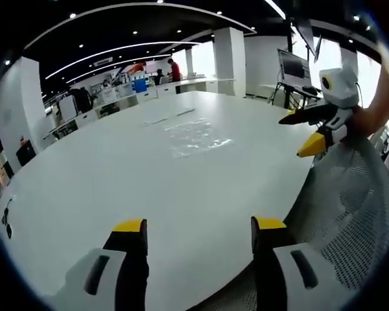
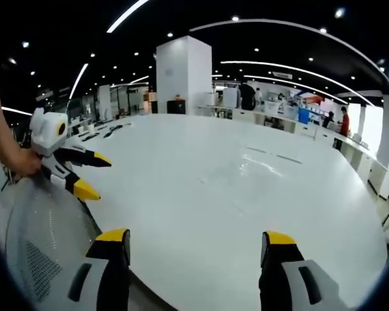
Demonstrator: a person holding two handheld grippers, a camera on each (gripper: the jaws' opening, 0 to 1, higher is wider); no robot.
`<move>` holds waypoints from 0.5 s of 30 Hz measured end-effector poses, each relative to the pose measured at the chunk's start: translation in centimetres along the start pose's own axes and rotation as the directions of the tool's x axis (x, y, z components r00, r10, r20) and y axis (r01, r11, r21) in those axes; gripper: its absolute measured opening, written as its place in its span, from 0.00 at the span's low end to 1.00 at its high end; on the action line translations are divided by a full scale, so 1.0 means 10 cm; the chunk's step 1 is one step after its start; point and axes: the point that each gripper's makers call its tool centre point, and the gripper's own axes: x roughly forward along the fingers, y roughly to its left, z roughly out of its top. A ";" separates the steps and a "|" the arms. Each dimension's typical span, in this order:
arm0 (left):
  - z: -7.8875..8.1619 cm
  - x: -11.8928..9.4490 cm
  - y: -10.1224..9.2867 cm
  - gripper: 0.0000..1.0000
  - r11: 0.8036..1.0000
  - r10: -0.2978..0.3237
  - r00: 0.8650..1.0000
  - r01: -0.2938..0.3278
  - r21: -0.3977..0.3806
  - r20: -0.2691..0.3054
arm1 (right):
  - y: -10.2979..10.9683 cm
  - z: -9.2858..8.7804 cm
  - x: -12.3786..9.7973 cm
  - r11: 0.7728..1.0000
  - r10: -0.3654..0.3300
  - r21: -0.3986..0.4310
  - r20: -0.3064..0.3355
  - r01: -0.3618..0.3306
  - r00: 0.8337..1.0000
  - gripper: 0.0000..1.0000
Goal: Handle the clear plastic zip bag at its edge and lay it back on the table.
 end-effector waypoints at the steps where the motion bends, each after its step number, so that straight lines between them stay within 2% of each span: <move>1: 0.00 0.00 0.00 0.64 1.000 -0.001 1.000 0.001 -0.008 0.001 | 0.01 0.00 0.00 1.000 0.005 0.001 0.001 -0.005 1.000 0.83; 13: 0.02 0.01 0.00 0.69 0.996 -0.023 1.000 0.025 -0.083 0.016 | -0.01 -0.01 -0.02 1.000 0.017 0.013 0.003 -0.017 1.000 0.82; 15: -0.01 0.02 -0.01 0.70 0.996 -0.022 1.000 0.022 -0.087 0.001 | -0.02 -0.01 -0.02 1.000 0.016 0.015 0.006 -0.016 1.000 0.82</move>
